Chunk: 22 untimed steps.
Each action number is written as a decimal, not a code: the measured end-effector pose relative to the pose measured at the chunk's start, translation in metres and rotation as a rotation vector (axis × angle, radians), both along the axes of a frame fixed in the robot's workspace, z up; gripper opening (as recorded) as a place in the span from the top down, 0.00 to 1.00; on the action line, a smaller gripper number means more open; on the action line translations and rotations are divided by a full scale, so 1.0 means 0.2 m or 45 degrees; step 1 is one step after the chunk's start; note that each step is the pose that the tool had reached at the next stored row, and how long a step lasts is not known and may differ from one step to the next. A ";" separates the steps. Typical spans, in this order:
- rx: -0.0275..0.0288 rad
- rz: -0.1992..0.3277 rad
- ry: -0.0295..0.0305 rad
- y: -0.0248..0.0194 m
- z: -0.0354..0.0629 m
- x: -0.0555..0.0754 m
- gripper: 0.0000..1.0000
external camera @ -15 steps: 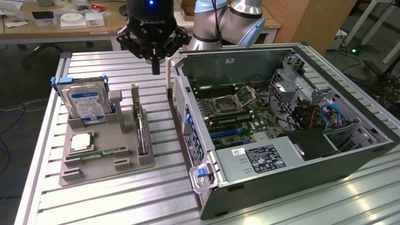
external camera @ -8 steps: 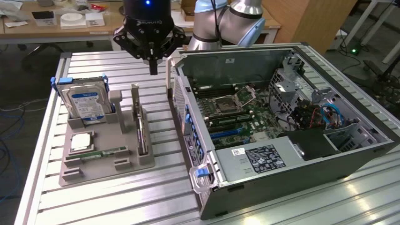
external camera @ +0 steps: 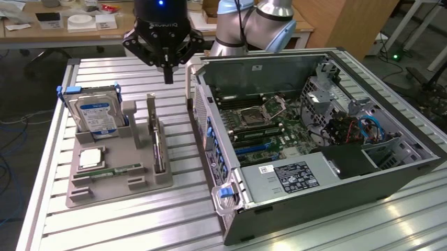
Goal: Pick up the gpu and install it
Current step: 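Reach for the gpu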
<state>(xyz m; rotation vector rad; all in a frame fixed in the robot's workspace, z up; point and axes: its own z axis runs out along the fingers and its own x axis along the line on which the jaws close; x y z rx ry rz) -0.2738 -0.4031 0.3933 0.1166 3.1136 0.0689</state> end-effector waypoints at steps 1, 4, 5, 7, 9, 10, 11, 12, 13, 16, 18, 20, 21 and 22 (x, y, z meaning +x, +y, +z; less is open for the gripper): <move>-0.0001 0.000 0.0000 0.000 0.000 0.00 0.90; -0.0001 0.000 0.0001 0.000 0.000 -0.01 0.90; 0.0000 0.000 0.0001 -0.001 0.000 -0.02 0.90; 0.0000 0.000 0.0000 -0.001 0.000 -0.02 0.90; -0.0001 0.000 0.0001 -0.001 0.000 -0.03 0.90; 0.0000 0.000 0.0000 -0.001 0.000 -0.03 0.90; -0.0001 0.000 0.0001 -0.001 0.000 -0.04 0.90; -0.0001 0.000 0.0001 -0.001 0.000 -0.04 0.90; 0.0000 0.000 0.0000 -0.001 0.000 -0.04 0.90; 0.0000 0.000 0.0000 -0.002 0.000 -0.05 0.90; -0.0001 0.000 0.0001 -0.002 0.000 -0.06 0.90; -0.0001 0.000 0.0001 -0.002 0.000 -0.07 0.90; -0.0001 0.000 0.0001 -0.002 0.000 -0.07 0.90; -0.0001 0.000 0.0001 -0.002 0.000 -0.07 0.90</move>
